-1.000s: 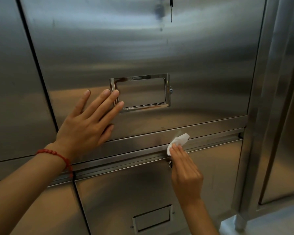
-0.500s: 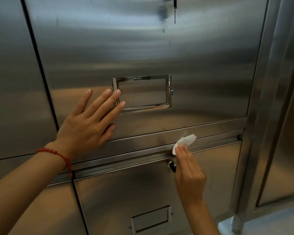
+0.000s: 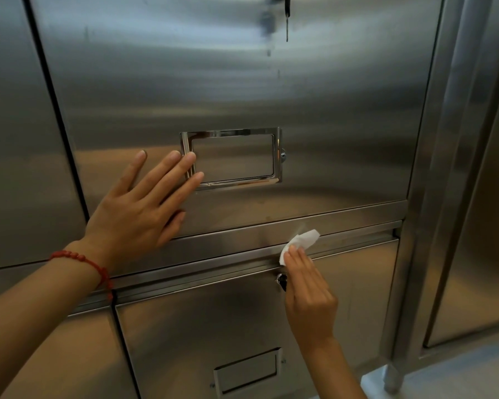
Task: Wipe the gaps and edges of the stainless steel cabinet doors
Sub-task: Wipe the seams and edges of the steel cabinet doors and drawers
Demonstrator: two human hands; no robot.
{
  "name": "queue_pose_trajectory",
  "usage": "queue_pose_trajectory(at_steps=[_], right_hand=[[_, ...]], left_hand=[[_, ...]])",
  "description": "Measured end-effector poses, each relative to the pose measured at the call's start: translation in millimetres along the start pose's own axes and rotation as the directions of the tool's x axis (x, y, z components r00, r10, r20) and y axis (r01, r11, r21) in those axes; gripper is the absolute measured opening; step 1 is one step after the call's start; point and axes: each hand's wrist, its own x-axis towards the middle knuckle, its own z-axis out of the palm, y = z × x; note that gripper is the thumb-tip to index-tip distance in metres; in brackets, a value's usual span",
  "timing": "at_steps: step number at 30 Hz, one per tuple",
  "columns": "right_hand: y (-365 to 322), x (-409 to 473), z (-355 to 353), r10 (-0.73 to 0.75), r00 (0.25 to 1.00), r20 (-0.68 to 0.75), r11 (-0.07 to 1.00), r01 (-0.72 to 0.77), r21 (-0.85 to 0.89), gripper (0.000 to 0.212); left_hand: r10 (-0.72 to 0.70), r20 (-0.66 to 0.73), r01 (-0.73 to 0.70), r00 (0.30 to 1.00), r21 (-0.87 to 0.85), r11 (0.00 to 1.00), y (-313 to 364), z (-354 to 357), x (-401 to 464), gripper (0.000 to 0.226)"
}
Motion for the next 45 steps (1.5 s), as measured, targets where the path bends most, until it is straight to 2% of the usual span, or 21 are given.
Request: queue_pose_trajectory(at_steps=[4, 7, 9, 11, 15, 18, 21, 24, 26, 29, 34, 40, 45], right_hand=[[5, 0, -2, -0.042, 0.998, 0.036, 0.999, 0.042, 0.005, 0.033], [13, 1, -3, 0.022, 1.0, 0.015, 0.999, -0.022, -0.025, 0.037], [16, 0, -2, 0.045, 0.999, -0.019, 0.998, -0.046, -0.047, 0.03], [13, -1, 0, 0.02, 0.999, -0.033, 0.998, -0.022, -0.06, 0.023], [13, -3, 1, -0.035, 0.999, -0.001, 0.999, 0.035, -0.032, 0.027], [22, 1, -1, 0.03, 0.999, -0.022, 0.999, -0.031, -0.034, 0.024], [24, 2, -1, 0.101, 0.995, -0.024, 0.995, -0.101, -0.026, 0.04], [19, -2, 2, 0.039, 0.998, -0.038, 0.998, -0.041, -0.037, 0.022], [16, -3, 2, 0.0, 1.0, -0.015, 0.999, -0.001, -0.035, 0.029], [20, -2, 1, -0.037, 0.999, -0.011, 0.998, 0.037, -0.056, 0.028], [32, 3, 0, 0.075, 0.995, -0.058, 0.995, -0.079, -0.068, 0.028], [31, -1, 1, -0.011, 1.0, -0.02, 0.998, 0.009, -0.054, 0.028], [42, 2, 0, 0.076, 0.996, -0.052, 0.995, -0.079, -0.058, 0.029]], left_hand=[[-0.002, 0.006, 0.002, 1.0, 0.003, 1.0, 0, -1, 0, 0.055], [-0.003, 0.001, 0.003, 1.0, 0.01, 1.0, 0, -1, 0, 0.055], [-0.001, -0.004, 0.001, 1.0, 0.007, 1.0, 1, 0, 0, 0.054], [-0.001, -0.005, 0.001, 1.0, 0.008, 1.0, 0, 1, 0, 0.054], [-0.006, -0.009, 0.006, 1.0, 0.008, 1.0, 0, 1, -1, 0.054], [-0.002, -0.015, 0.002, 1.0, 0.01, 1.0, 0, 1, 0, 0.054], [-0.001, -0.021, 0.001, 1.0, 0.014, 1.0, -1, 2, 0, 0.054], [0.001, -0.018, -0.001, 1.0, 0.009, 1.0, -1, 3, -1, 0.054], [0.0, -0.012, 0.0, 1.0, 0.007, 1.0, 0, 3, -1, 0.055], [-0.002, -0.007, 0.002, 1.0, 0.008, 1.0, 0, 3, -1, 0.055], [0.004, -0.012, -0.004, 1.0, 0.004, 1.0, -1, 4, -1, 0.055], [0.0, -0.011, 0.0, 1.0, 0.002, 1.0, -1, 4, -1, 0.055], [0.0, -0.005, 0.0, 1.0, 0.01, 1.0, -1, 3, -1, 0.056]])
